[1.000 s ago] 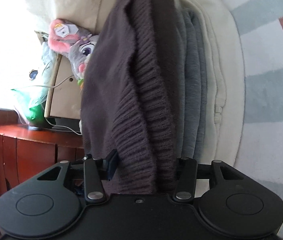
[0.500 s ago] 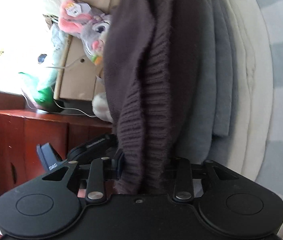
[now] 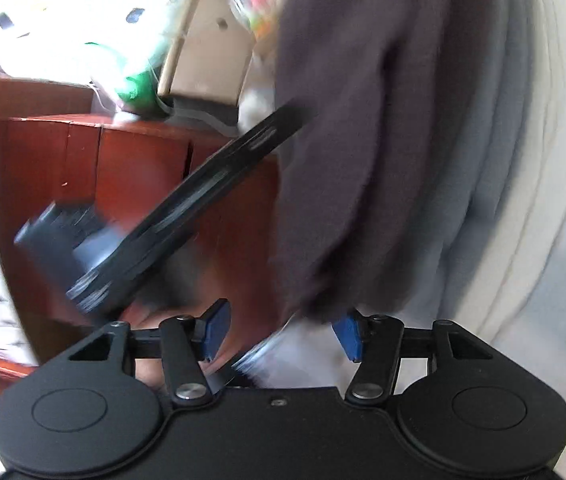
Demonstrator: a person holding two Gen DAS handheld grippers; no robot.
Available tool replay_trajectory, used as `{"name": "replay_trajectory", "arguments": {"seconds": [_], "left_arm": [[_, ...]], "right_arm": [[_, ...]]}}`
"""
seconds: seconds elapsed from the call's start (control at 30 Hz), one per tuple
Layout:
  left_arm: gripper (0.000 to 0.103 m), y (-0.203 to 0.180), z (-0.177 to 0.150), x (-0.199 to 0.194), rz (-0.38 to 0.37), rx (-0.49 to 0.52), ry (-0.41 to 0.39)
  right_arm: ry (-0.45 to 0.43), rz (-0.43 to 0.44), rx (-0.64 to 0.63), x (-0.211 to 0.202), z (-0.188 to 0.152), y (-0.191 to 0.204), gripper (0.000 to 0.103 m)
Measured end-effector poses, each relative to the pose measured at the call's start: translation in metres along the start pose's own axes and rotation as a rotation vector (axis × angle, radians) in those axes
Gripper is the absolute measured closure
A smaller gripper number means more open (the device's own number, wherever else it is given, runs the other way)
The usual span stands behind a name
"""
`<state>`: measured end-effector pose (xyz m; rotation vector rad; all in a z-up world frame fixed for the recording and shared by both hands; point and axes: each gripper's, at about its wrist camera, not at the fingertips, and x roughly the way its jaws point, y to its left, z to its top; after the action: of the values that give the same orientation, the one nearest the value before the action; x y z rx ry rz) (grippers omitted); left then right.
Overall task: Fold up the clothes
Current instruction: 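Lower the sweater onto the grey and cream stack with both grippers, then open both grippers and release the sweater on top of the stack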
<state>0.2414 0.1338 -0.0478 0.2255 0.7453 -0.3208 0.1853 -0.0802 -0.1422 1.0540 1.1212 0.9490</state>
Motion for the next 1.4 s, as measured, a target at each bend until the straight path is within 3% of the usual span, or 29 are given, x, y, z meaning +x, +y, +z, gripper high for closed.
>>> {"name": "replay_trajectory", "arguments": {"seconds": [0.03, 0.1, 0.3, 0.4, 0.5, 0.53, 0.57, 0.63, 0.77, 0.83, 0.9, 0.97, 1.1, 1.17, 1.27, 1.4], "left_arm": [[0.064, 0.003, -0.005, 0.009, 0.010, -0.020, 0.035], [0.064, 0.013, -0.013, 0.011, -0.015, -0.094, 0.026], [0.063, 0.033, -0.016, 0.014, -0.062, -0.206, -0.007], [0.063, 0.041, -0.012, 0.020, -0.055, -0.233, -0.009], [0.062, 0.048, -0.014, 0.026, -0.013, -0.248, -0.007], [0.062, 0.052, -0.015, 0.028, -0.022, -0.269, -0.004], [0.062, 0.055, -0.016, 0.028, -0.035, -0.281, -0.002], [0.062, 0.055, -0.015, 0.028, -0.040, -0.284, 0.002], [0.062, 0.040, -0.017, 0.005, -0.071, -0.234, -0.012], [0.048, 0.028, -0.022, -0.011, -0.130, -0.207, -0.032], [0.041, 0.016, -0.029, -0.022, -0.186, -0.189, -0.043], [0.037, 0.000, -0.037, -0.026, -0.225, -0.150, -0.031], [0.035, -0.023, -0.049, -0.028, -0.099, -0.053, -0.022], [0.035, -0.021, -0.052, -0.031, -0.077, -0.117, -0.021], [0.035, -0.012, -0.055, -0.035, -0.039, -0.197, -0.017], [0.033, 0.012, -0.063, -0.040, -0.027, -0.359, 0.037]], "right_arm": [[0.006, 0.005, 0.008, -0.002, -0.005, -0.002, 0.041], [-0.037, -0.019, -0.032, -0.016, -0.009, -0.001, 0.041], [-0.448, -0.185, -0.213, -0.089, 0.037, 0.002, 0.041], [-0.552, -0.324, -0.214, -0.092, 0.070, -0.012, 0.039], [-0.580, -0.335, -0.164, -0.086, 0.084, -0.039, 0.039], [-0.623, -0.334, -0.165, -0.083, 0.090, -0.045, 0.041], [-0.662, -0.328, -0.172, -0.080, 0.097, -0.049, 0.054], [-0.709, -0.291, -0.219, -0.073, 0.117, -0.052, 0.070], [-0.751, -0.276, -0.273, -0.076, 0.120, -0.046, 0.074], [-0.743, -0.288, -0.285, -0.078, 0.116, -0.044, 0.074], [-0.714, -0.308, -0.266, -0.082, 0.120, -0.049, 0.072], [-0.699, -0.290, -0.192, -0.084, 0.124, -0.052, 0.063], [-0.626, -0.236, -0.133, -0.077, 0.107, -0.046, 0.057], [-0.558, -0.185, -0.128, -0.066, 0.095, -0.046, 0.057], [-0.429, -0.242, -0.183, -0.042, 0.075, -0.040, 0.057], [-0.343, -0.221, -0.194, -0.029, 0.049, -0.030, 0.056]]}}
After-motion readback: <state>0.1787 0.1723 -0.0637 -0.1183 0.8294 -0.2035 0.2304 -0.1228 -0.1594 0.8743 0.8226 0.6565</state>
